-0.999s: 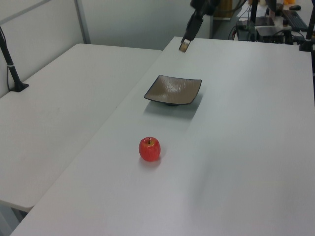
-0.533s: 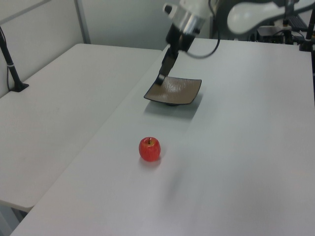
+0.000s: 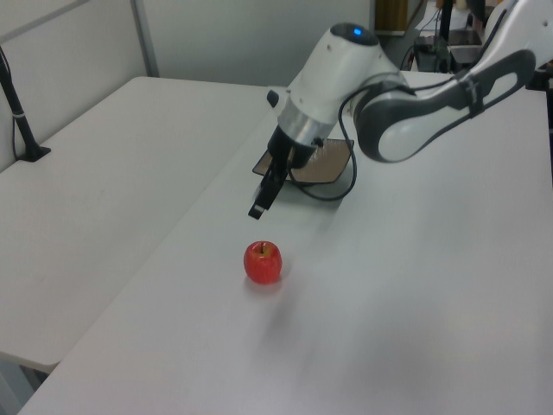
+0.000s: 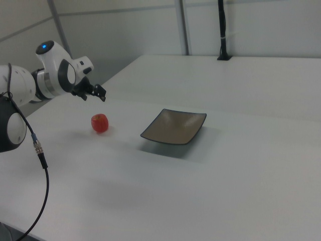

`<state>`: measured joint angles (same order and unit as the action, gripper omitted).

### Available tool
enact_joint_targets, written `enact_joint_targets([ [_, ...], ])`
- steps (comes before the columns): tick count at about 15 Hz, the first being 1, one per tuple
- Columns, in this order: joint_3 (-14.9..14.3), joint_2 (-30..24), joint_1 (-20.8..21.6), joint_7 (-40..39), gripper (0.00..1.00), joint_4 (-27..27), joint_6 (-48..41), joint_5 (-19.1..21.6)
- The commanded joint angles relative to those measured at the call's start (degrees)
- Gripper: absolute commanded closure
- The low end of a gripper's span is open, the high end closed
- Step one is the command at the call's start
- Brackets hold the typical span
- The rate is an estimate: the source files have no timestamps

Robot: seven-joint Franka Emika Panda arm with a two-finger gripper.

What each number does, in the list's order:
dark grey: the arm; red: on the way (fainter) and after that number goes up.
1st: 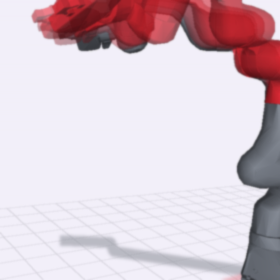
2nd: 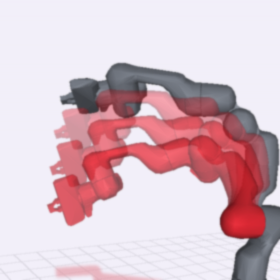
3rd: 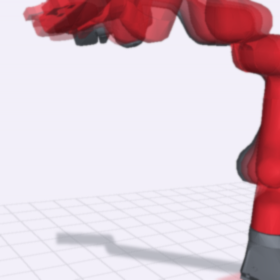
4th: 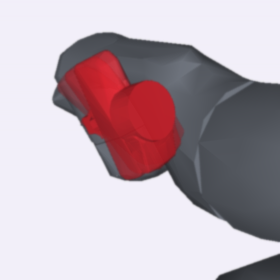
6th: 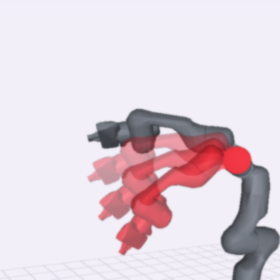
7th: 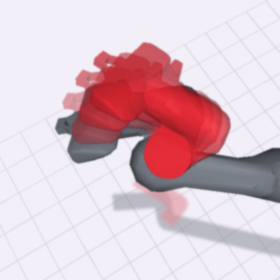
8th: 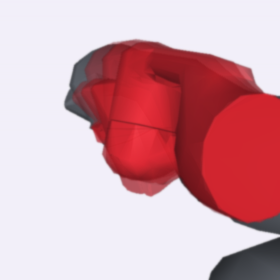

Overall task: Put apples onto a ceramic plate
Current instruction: 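Move the open gripper over the red apple and lower it, then close the gripper around the red apple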

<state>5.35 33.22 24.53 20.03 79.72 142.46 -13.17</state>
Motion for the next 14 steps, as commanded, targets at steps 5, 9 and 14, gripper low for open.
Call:
enact_joint_targets([
  [5,-3.2,7.9,3.0,3.4,0.0,-3.4,6.9,-2.9],
  [9,-3.2,9.1,3.0,3.4,0.0,-3.3,7.2,-4.0],
  [14,-3.2,10.2,3.1,3.6,0.0,-2.8,7.5,-4.0],
])
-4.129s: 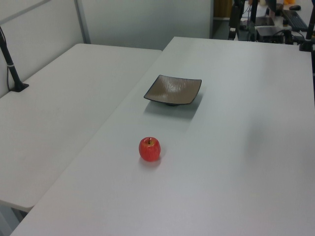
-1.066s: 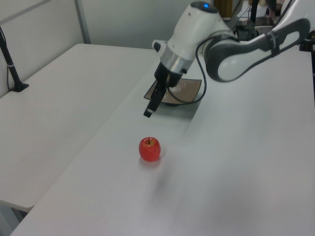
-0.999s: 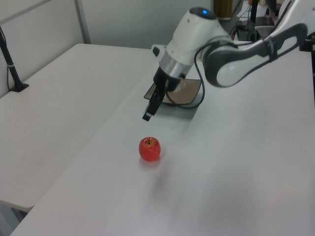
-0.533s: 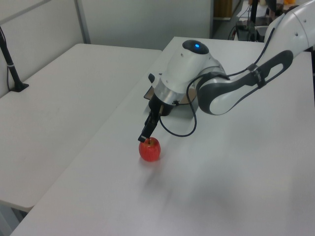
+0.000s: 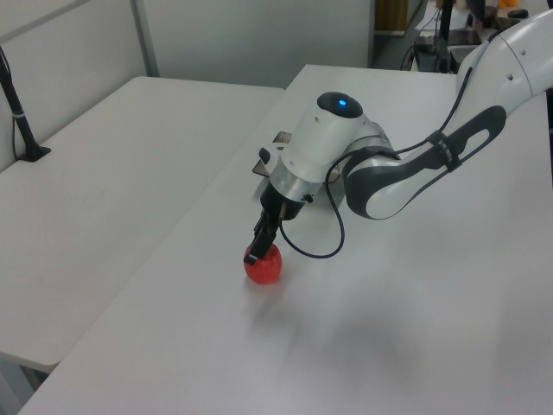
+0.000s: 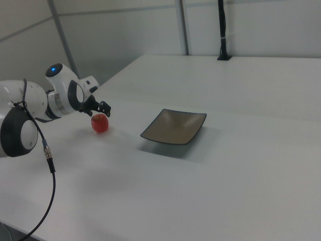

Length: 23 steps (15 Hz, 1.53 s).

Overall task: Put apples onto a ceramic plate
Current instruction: 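Close the gripper around the red apple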

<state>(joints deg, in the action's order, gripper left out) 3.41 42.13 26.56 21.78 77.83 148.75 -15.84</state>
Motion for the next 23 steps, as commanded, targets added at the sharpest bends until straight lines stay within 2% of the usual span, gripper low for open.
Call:
enact_joint_targets([
  [1,-1.1,1.3,1.0,2.0,0.0,-0.3,1.2,-1.3],
  [10,-0.6,1.2,1.4,4.5,0.01,1.3,0.8,-1.6],
  [11,-0.5,1.3,1.3,4.5,0.28,1.4,0.7,-3.3],
  [12,-0.5,1.3,1.3,4.5,0.47,1.7,0.7,-4.4],
  [14,-0.4,1.3,1.3,4.5,0.75,2.2,0.7,-5.3],
  [15,-0.4,1.3,1.3,4.5,0.84,2.2,0.6,-5.3],
  [16,-0.4,1.2,1.3,4.5,0.89,2.2,0.6,-5.3],
  [19,-0.4,0.1,1.2,4.7,0.89,2.2,0.4,-4.2],
  [23,-0.4,-4.8,0.8,4.7,0.88,2.3,-3.6,-3.4],
])
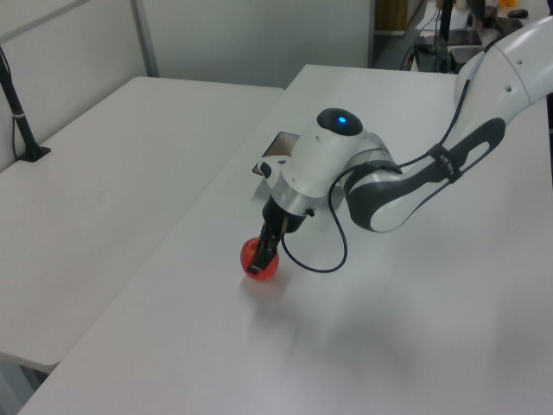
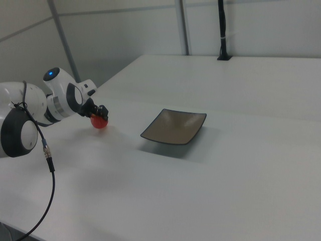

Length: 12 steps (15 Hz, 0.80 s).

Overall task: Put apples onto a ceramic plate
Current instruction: 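Lift the apple and carry it over the square brown plate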

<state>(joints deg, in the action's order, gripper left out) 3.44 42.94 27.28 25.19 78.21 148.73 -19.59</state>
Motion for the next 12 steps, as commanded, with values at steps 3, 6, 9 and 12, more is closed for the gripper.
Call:
enact_joint_targets([
  [3,-0.5,-11.3,-1.3,0.1,0.88,2.6,-7.0,4.4],
  [6,-1.1,-19.7,-3.1,-5.8,0.88,6.3,-12.1,12.1],
  [9,-1.2,-26.7,-7.4,-20.4,0.88,9.5,-18.4,23.2],
  [12,-1.2,-28.3,-13.0,-29.5,0.88,9.2,-23.5,27.4],
])
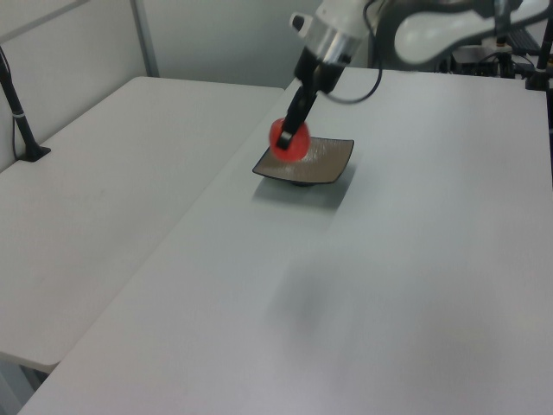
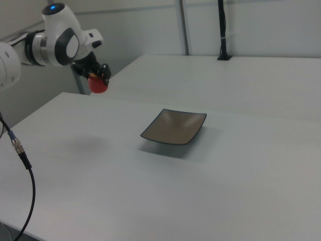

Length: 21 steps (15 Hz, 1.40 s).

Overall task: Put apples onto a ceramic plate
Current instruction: 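Lift the apple and carry it over the square brown plate, then lower the apple onto the plate center and open the gripper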

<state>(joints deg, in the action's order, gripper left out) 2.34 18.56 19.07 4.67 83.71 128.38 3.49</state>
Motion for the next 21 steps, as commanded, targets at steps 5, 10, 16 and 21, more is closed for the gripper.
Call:
enact_joint_targets([
  [5,-0.1,-1.4,-13.0,-18.8,0.88,3.5,-2.7,4.8],
  [10,-0.1,3.5,-15.8,-22.0,0.88,4.0,7.2,3.9],
  [16,-0.1,11.1,-16.4,-21.7,0.88,4.0,16.3,3.4],
  [21,-0.1,16.9,-17.2,-21.6,0.87,3.9,23.7,0.6],
])
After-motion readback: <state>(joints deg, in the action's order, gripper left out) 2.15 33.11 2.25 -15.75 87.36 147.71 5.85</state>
